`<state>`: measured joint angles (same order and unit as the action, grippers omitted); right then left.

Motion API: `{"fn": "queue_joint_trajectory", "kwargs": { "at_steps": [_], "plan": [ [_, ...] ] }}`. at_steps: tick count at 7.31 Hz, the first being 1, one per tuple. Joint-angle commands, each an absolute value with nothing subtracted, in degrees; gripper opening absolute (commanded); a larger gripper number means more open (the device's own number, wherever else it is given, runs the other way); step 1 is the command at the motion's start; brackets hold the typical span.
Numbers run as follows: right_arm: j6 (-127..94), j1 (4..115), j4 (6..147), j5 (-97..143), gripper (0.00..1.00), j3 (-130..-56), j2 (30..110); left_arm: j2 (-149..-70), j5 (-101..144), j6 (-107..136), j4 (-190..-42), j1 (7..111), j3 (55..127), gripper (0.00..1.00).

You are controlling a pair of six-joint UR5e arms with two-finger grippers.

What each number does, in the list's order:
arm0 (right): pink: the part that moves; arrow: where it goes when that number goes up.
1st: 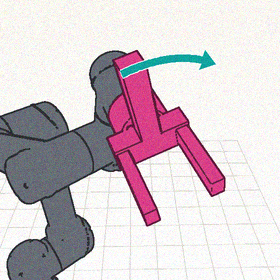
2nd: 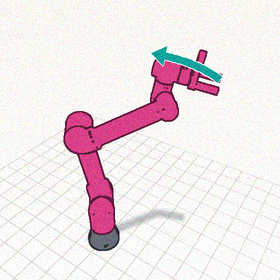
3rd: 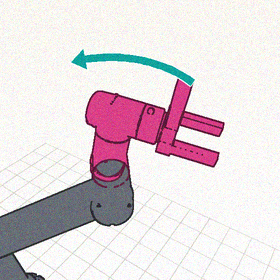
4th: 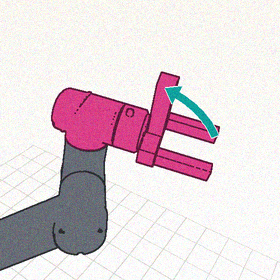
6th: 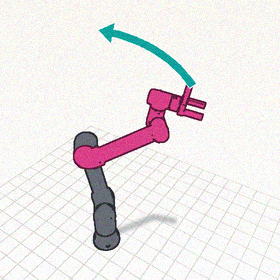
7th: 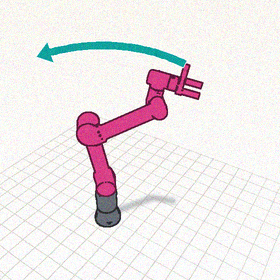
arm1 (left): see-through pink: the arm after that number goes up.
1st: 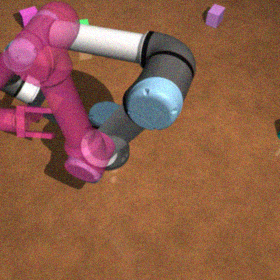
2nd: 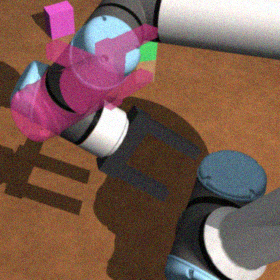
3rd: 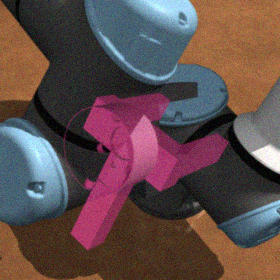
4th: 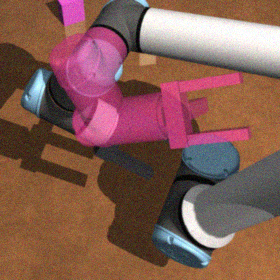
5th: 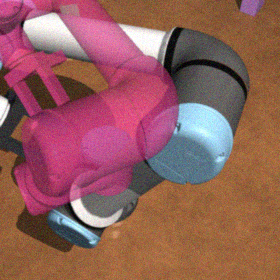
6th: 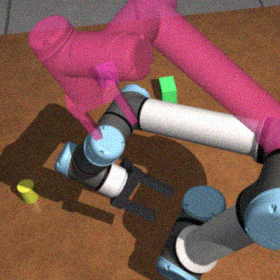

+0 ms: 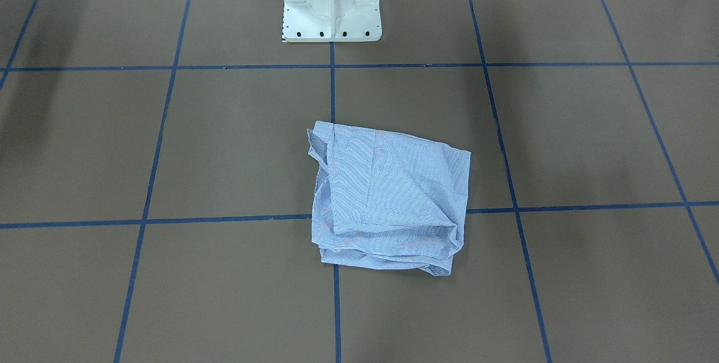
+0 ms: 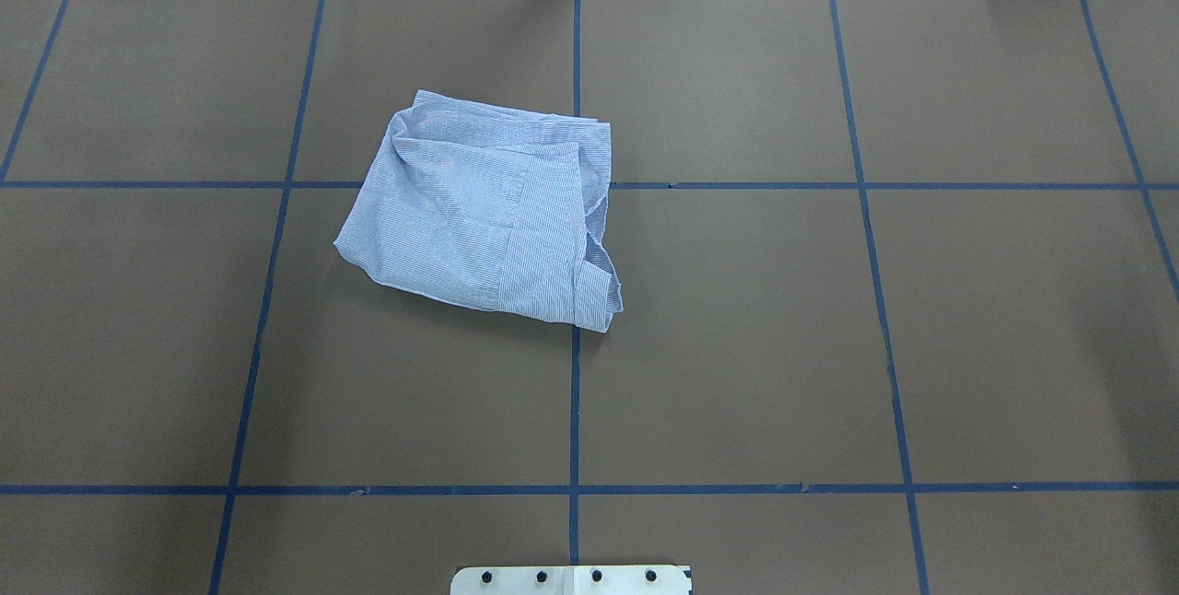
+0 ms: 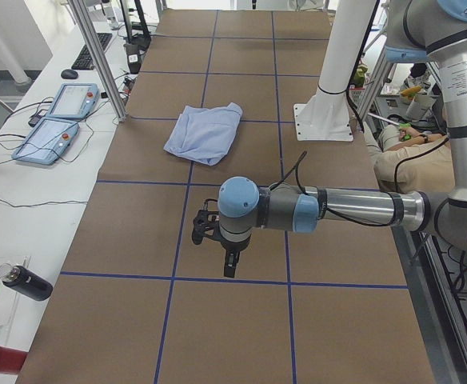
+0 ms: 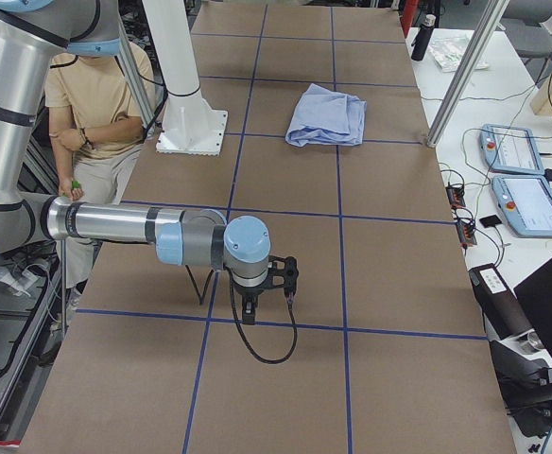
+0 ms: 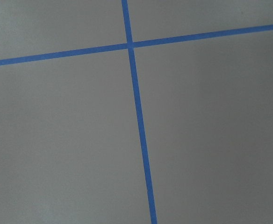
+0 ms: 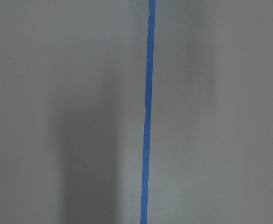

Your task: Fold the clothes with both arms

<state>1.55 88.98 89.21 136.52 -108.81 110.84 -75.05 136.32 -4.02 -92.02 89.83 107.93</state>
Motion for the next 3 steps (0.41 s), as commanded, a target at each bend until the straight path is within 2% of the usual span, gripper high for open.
{"fn": "queue_joint_trajectory", "kwargs": {
  "at_steps": [1, 3],
  "plan": [
    [1.6, 88.9, 89.2, 136.5, 1.0, -108.8, 111.0, -75.0, 136.3, -4.0, -92.0, 89.8, 107.9, 1.0],
    [1.6, 88.9, 89.2, 136.5, 1.0, -108.8, 111.3, -75.0, 136.3, -4.1, -92.0, 89.8, 107.9, 1.0]
  ]
}}
